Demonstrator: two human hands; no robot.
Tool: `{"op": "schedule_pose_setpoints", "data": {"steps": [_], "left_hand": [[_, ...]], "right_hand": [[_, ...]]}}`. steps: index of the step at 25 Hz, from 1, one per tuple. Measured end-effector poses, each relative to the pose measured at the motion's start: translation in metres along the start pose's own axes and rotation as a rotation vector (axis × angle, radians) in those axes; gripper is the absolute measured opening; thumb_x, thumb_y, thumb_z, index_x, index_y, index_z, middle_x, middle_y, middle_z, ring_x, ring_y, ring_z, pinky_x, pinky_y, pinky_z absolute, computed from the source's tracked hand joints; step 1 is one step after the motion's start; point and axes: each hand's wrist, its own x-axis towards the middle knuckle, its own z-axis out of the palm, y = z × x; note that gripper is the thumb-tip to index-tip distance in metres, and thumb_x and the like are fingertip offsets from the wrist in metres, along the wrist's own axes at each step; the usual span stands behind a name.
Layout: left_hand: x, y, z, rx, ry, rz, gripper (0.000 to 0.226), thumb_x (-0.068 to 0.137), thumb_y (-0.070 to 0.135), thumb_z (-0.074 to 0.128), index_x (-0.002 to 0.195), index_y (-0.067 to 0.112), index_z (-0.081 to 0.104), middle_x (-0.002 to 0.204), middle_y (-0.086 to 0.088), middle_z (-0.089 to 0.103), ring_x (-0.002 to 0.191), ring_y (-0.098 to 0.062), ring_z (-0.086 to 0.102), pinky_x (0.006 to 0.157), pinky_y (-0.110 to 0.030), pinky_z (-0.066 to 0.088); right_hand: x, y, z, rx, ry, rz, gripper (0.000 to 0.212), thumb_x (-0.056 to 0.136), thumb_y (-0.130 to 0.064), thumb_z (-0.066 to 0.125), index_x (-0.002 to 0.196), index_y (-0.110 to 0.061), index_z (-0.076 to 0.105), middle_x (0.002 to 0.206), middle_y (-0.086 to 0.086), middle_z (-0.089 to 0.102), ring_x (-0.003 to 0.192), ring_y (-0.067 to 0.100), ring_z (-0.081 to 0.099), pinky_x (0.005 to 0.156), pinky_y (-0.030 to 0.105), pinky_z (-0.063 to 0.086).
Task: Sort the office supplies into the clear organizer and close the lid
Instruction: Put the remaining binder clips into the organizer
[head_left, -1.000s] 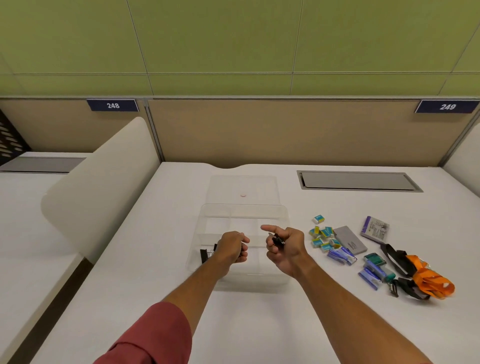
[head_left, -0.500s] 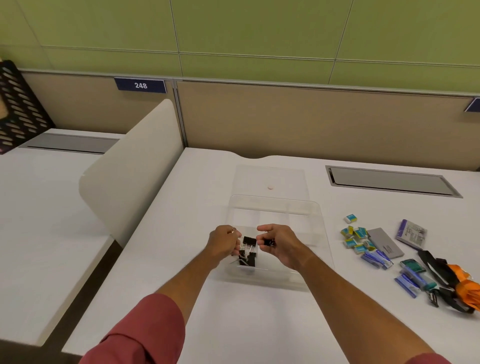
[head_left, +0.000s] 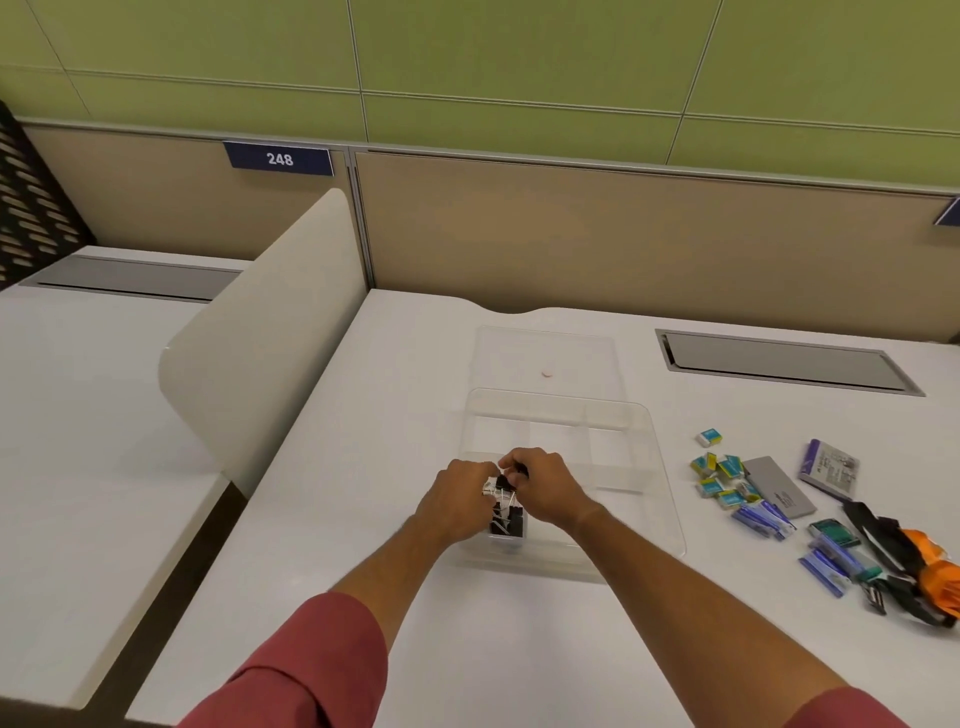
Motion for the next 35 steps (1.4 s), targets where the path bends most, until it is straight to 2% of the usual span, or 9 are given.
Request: {"op": "schedule_pose_setpoints", "data": {"steps": [3, 8, 11, 13, 16, 18, 23, 31, 35], "left_hand": [[-0.004, -0.001, -0.001, 0.069, 0.083, 0.021, 0.044, 0.075, 0.022, 0.058, 0.12, 0.02, 0.058, 0.109, -0.002, 0.067, 0.093, -0.023, 0.064, 0.078, -0.04, 0.056], [-0.008, -0.013, 0.001, 0.162, 0.212, 0.055, 0.063, 0.072, 0.033, 0.053, 0.133, 0.019, 0.047, 0.131, -0.002, 0.056, 0.113, -0.023, 0.057, 0.092, -0.036, 0.045], [-0.011, -0.02, 0.002, 0.216, 0.177, 0.028, 0.082, 0.072, 0.044, 0.046, 0.148, 0.02, 0.026, 0.156, -0.009, 0.028, 0.141, -0.027, 0.029, 0.112, -0.043, 0.026], [-0.013, -0.024, 0.004, 0.219, 0.162, 0.001, 0.087, 0.073, 0.048, 0.043, 0.152, 0.023, 0.014, 0.161, -0.009, 0.012, 0.147, -0.027, 0.012, 0.116, -0.045, 0.017], [-0.016, -0.026, 0.008, 0.26, 0.152, 0.009, 0.088, 0.075, 0.049, 0.043, 0.152, 0.025, 0.007, 0.162, -0.009, 0.005, 0.149, -0.027, 0.004, 0.117, -0.046, 0.011], [-0.016, -0.025, 0.01, 0.296, 0.152, 0.024, 0.088, 0.079, 0.051, 0.043, 0.153, 0.025, 0.003, 0.162, -0.009, 0.001, 0.149, -0.028, -0.001, 0.119, -0.047, 0.006], [-0.012, -0.011, 0.02, 0.384, 0.157, 0.095, 0.091, 0.081, 0.061, 0.037, 0.153, 0.023, -0.005, 0.16, -0.009, -0.011, 0.148, -0.029, -0.012, 0.119, -0.048, -0.006], [0.008, 0.041, 0.05, 0.428, 0.145, 0.176, 0.089, 0.085, 0.062, 0.035, 0.151, 0.026, -0.013, 0.158, -0.007, -0.021, 0.146, -0.03, -0.02, 0.115, -0.048, -0.015], [0.018, 0.078, 0.066, 0.412, 0.144, 0.23, 0.09, 0.082, 0.058, 0.035, 0.152, 0.024, -0.009, 0.16, -0.011, -0.014, 0.146, -0.031, -0.016, 0.116, -0.046, -0.013]], "right_hand": [[0.001, -0.002, 0.006, -0.101, -0.024, -0.051, 0.036, 0.088, 0.004, 0.048, 0.116, -0.011, 0.065, 0.091, 0.005, 0.067, 0.085, 0.019, 0.061, 0.074, 0.025, 0.048], [-0.001, -0.002, 0.015, -0.296, -0.069, -0.13, 0.046, 0.089, -0.001, 0.055, 0.134, -0.012, 0.053, 0.122, 0.009, 0.065, 0.109, 0.022, 0.061, 0.094, 0.029, 0.047], [-0.008, 0.002, 0.017, -0.364, -0.108, -0.192, 0.06, 0.089, -0.018, 0.06, 0.145, -0.017, 0.039, 0.144, 0.006, 0.05, 0.13, 0.023, 0.046, 0.108, 0.033, 0.037], [-0.014, 0.004, 0.017, -0.365, -0.113, -0.235, 0.07, 0.086, -0.023, 0.061, 0.149, -0.02, 0.03, 0.152, 0.004, 0.039, 0.138, 0.022, 0.037, 0.113, 0.035, 0.031], [-0.025, 0.009, 0.015, -0.366, -0.055, -0.316, 0.076, 0.084, -0.024, 0.059, 0.151, -0.021, 0.022, 0.154, 0.005, 0.034, 0.141, 0.022, 0.033, 0.114, 0.036, 0.031], [-0.031, 0.014, 0.014, -0.405, 0.004, -0.336, 0.078, 0.085, -0.034, 0.056, 0.152, -0.02, 0.018, 0.157, 0.006, 0.028, 0.144, 0.022, 0.028, 0.114, 0.035, 0.029], [-0.046, 0.035, 0.004, -0.572, 0.117, -0.275, 0.088, 0.086, -0.061, 0.041, 0.154, -0.019, 0.005, 0.162, 0.01, 0.008, 0.149, 0.024, 0.006, 0.12, 0.036, 0.005], [-0.071, 0.088, -0.039, -0.656, 0.22, -0.112, 0.086, 0.086, -0.067, 0.026, 0.153, -0.021, -0.003, 0.162, 0.009, -0.001, 0.15, 0.023, -0.003, 0.121, 0.04, -0.006], [-0.082, 0.122, -0.068, -0.639, 0.235, -0.028, 0.086, 0.087, -0.068, 0.026, 0.153, -0.022, -0.005, 0.162, 0.008, -0.003, 0.149, 0.023, -0.005, 0.12, 0.041, -0.006]]}}
